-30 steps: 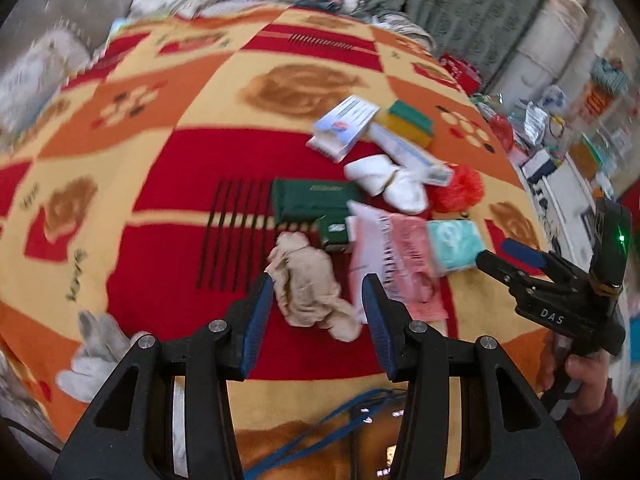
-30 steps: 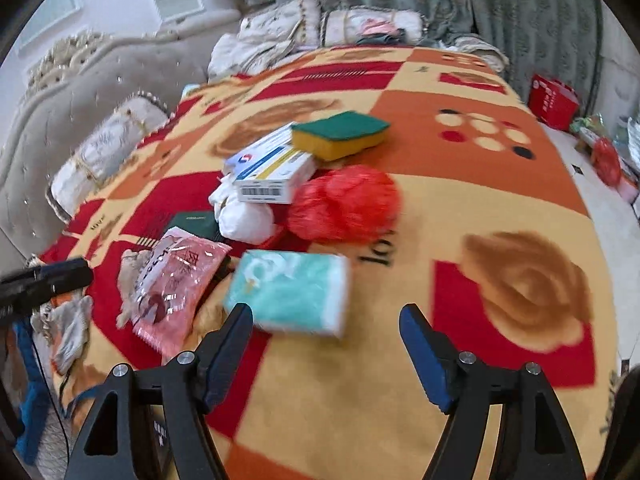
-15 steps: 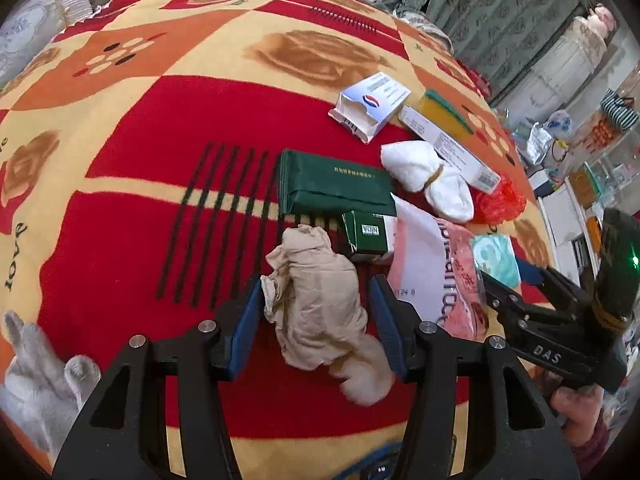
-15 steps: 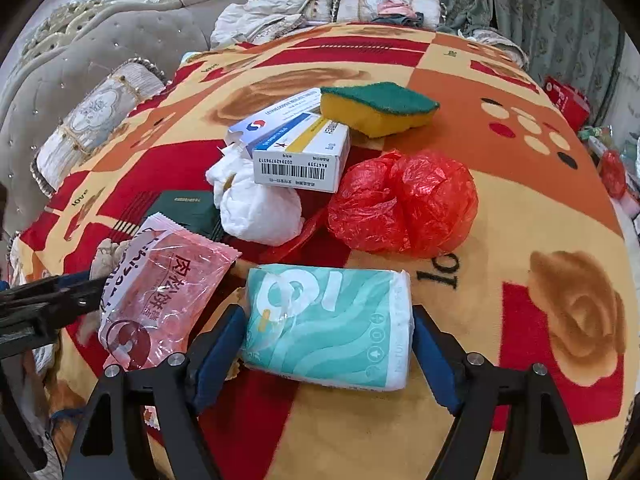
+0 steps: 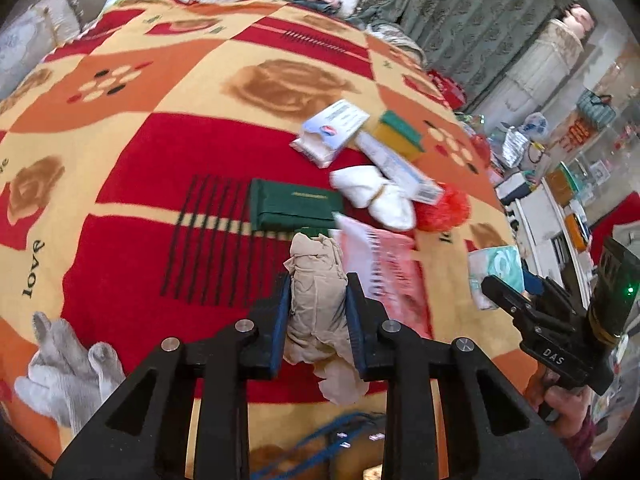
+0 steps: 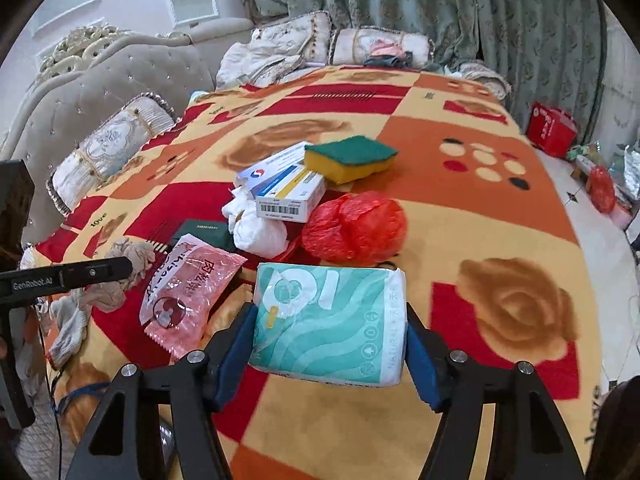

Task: Collect trash
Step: 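Grasp the beige crumpled stocking with left tool while right tool grasps teal tissue pack, then carry both items over the black bin and open both tools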

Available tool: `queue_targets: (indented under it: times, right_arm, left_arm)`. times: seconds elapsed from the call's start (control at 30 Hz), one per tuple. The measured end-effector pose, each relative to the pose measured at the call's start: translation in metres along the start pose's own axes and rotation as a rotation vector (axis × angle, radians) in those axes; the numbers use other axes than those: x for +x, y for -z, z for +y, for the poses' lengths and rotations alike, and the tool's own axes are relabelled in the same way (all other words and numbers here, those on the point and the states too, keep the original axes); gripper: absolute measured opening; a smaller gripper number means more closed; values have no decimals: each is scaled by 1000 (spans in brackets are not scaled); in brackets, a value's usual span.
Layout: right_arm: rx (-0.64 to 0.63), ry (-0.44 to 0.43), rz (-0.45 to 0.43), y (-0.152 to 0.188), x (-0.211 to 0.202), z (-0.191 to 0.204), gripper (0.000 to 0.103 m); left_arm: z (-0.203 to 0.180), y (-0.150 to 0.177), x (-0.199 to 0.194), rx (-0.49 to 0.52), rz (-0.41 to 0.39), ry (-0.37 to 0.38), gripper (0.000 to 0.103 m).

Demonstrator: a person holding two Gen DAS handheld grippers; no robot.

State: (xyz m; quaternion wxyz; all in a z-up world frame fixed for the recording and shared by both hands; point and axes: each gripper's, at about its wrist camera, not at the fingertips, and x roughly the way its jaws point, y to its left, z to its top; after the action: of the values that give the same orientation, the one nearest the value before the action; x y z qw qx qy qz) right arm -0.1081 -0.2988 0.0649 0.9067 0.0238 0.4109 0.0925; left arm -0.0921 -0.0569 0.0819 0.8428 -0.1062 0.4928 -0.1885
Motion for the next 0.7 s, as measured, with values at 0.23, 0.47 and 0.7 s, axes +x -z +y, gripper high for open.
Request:
queue_targets:
  times: [0.23,0.47,0.7]
  right_arm:
    - [19,46,-27,15,-31,-22,67]
    - [52,122,-46,32,-62,-64,67]
    - [128,220,-66,56,-101,-123,67]
  left_arm:
    - [-51,3,-18,113,-32,10,24]
    - [-104,7,-13,218,-17,24,24]
    - [-174,14,2,339,17,77,24]
